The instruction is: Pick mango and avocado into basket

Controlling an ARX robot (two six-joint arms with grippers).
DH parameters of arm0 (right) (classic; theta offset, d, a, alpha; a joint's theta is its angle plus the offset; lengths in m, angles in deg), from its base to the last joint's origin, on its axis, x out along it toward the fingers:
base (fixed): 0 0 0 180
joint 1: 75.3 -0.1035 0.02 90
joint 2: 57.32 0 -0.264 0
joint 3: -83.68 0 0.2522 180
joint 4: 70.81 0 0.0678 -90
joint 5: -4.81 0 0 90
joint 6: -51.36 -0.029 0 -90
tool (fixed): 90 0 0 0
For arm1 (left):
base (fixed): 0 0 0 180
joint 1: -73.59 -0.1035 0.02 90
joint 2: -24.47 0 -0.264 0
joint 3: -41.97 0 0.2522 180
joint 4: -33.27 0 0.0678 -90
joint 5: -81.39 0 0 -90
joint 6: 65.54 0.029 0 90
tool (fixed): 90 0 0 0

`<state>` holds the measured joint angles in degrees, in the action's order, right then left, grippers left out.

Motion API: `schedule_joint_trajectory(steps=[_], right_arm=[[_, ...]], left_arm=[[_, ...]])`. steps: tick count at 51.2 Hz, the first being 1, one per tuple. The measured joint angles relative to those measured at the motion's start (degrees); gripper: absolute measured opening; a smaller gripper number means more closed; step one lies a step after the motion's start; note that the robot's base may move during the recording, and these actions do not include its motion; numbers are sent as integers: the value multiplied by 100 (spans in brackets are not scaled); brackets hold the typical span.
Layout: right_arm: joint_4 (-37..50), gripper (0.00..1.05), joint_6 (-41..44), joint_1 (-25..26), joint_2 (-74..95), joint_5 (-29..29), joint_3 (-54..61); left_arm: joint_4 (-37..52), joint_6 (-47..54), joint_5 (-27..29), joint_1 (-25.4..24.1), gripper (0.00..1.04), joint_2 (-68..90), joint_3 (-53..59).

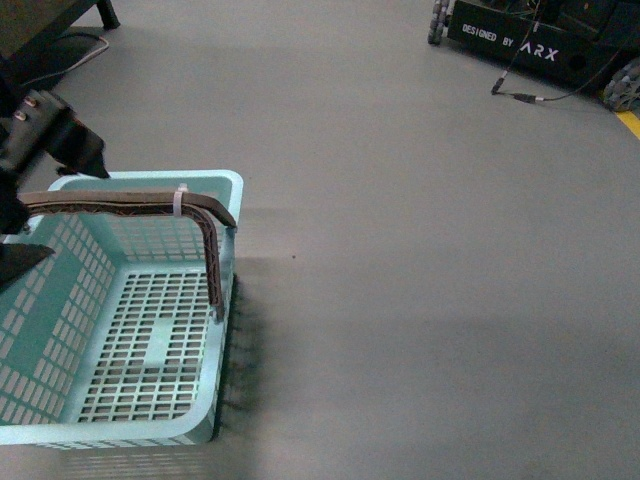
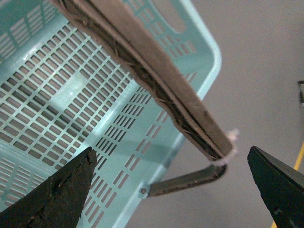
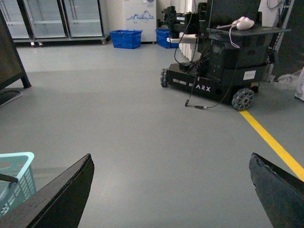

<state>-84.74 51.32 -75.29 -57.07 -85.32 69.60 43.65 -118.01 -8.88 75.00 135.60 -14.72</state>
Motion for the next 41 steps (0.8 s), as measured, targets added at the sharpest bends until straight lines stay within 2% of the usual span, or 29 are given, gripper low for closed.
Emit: schedule_joint_trajectory(steps=[13,27,33,41], right_arm=[[0,97,0,0,0,0,0],[0,97,0,0,0,0,0],[0,97,0,0,0,0,0],[0,97,0,0,0,0,0]], left_arm=[[822,-658,188,22,97,1416,-1045],[1486,-1093,304,-46,97,2168,-1683],[2094,-1436,275,-70,97,2479,-1766],[2900,-2192,273,-142,73,2568,-1661]])
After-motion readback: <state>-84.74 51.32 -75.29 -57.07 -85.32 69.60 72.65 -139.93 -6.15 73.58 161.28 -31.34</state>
